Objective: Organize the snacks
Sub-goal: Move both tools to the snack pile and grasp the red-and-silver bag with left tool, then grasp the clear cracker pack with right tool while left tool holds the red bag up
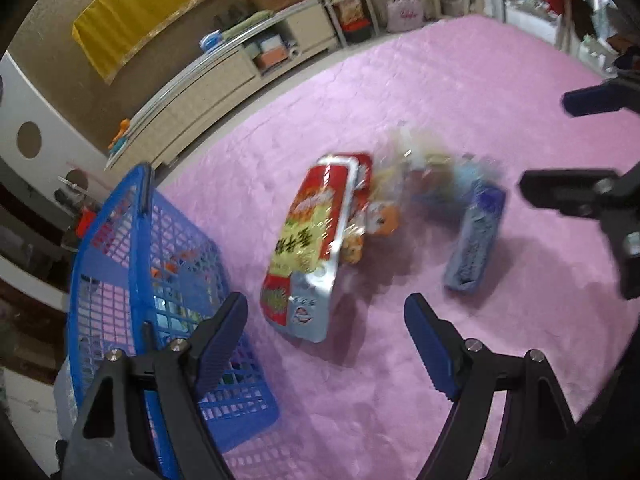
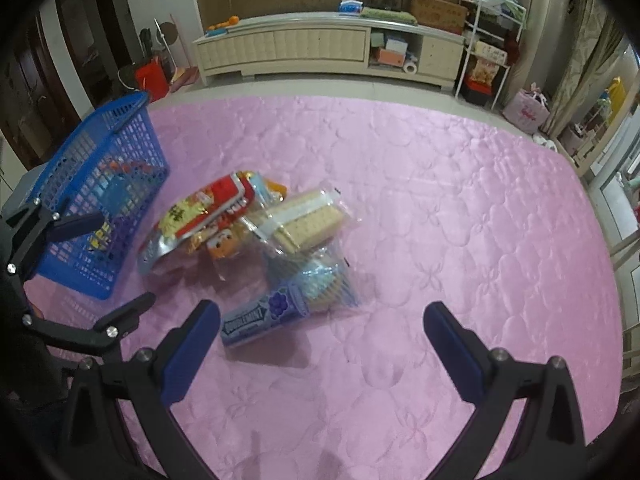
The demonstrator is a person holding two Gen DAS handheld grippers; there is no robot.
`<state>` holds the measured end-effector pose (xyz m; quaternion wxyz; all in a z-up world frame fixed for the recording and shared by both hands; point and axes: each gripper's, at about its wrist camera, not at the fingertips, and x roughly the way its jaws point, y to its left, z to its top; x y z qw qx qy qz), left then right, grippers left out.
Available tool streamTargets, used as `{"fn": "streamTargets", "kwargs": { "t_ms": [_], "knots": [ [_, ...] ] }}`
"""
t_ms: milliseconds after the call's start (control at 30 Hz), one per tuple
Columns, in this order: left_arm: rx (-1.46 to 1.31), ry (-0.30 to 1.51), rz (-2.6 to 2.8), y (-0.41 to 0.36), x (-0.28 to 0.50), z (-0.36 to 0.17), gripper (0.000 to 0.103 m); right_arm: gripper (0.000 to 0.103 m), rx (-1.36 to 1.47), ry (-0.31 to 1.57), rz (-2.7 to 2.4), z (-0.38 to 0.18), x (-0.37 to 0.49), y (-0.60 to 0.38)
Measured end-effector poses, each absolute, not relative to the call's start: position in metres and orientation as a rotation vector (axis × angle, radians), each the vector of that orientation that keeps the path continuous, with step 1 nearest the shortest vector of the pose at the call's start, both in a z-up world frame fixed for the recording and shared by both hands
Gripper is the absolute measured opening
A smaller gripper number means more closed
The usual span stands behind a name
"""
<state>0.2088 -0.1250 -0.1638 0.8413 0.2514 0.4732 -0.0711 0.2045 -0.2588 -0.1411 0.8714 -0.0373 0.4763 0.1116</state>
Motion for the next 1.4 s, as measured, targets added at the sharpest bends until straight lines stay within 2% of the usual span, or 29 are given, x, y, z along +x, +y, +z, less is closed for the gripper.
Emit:
{"fn": "streamTargets", "kwargs": {
  "t_ms": [433,633,767,967,1167,1400],
  "knots": [
    [0.663,0.985,-0.125,-0.135,0.238,-0.191,0.078,0.103,-0.045,1.032,0.220,-0.173,0.229,-0.264],
    [0.689,1.027,-0.079,-0.136,0.254,-0.213,0.062,0.103,-0.043,1.038,0.210,-0.180,0.229,-0.274],
    [0.652,1.080,-0.017,-0.126,0.269,-0.227,0.037,0.103,-0.029,1.038,0.218,-0.181,0.230,-0.276],
    [0.603,1.067,0.008,-0.113,0.279,-0.222,0.018,0.103,-0.014,1.037,0.225,-0.182,0.227,-0.279],
    [0.553,1.027,-0.011,-0.106,0.265,-0.202,0.007,0.103,0.013,1.032,0.245,-0.176,0.218,-0.280],
    [0.444,0.997,-0.083,-0.100,0.243,-0.172,0.006,0.103,0.039,1.035,0.244,-0.168,0.215,-0.285]
  ]
}}
